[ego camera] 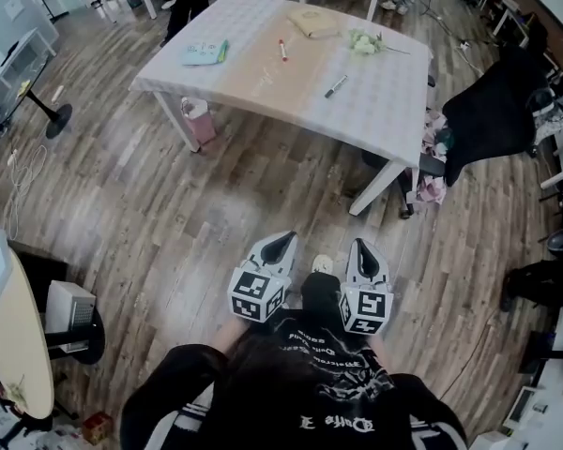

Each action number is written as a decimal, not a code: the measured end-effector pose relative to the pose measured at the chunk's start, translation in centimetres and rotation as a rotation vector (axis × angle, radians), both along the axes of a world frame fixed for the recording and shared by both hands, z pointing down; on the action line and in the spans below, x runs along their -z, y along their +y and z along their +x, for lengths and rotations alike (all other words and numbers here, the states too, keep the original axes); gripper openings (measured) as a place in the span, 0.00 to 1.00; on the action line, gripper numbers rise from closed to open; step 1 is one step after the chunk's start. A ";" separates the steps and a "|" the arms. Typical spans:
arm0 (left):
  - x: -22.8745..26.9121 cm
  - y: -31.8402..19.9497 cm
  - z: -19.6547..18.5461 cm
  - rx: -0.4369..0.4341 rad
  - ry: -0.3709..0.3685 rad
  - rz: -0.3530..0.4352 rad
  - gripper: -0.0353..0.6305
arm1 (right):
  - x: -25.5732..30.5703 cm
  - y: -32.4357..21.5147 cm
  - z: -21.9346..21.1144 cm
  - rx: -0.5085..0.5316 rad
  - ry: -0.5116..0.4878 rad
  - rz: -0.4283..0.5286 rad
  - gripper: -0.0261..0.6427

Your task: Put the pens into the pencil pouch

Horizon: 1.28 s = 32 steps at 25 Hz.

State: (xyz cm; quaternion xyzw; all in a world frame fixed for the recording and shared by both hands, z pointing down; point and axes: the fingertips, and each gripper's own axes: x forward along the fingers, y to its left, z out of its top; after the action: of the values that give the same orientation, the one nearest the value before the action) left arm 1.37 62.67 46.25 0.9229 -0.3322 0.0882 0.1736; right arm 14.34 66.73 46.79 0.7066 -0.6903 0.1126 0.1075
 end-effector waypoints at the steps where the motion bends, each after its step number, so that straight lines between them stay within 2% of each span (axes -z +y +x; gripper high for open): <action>1: -0.1 -0.9 0.4 0.012 0.000 0.001 0.08 | -0.2 -1.0 0.5 0.009 0.001 -0.001 0.05; 11: 0.6 -11.7 7.7 0.096 0.006 -0.011 0.08 | 0.7 -13.3 9.0 0.075 0.001 0.016 0.05; 22: 0.6 -19.0 16.9 0.120 -0.010 0.001 0.08 | -0.4 -21.2 17.4 0.137 -0.038 0.005 0.05; 27: 0.0 -20.6 19.1 0.120 -0.018 -0.005 0.08 | -1.1 -23.0 19.8 0.126 -0.054 0.000 0.05; 32: -0.3 -22.8 19.8 0.118 -0.021 -0.010 0.08 | -1.6 -25.2 20.1 0.135 -0.060 -0.011 0.05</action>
State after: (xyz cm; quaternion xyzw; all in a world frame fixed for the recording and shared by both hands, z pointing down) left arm 21.12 39.85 46.56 0.8998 -0.3874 0.0890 0.1798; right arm 34.45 41.54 48.39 0.6542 -0.7386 0.1302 0.0979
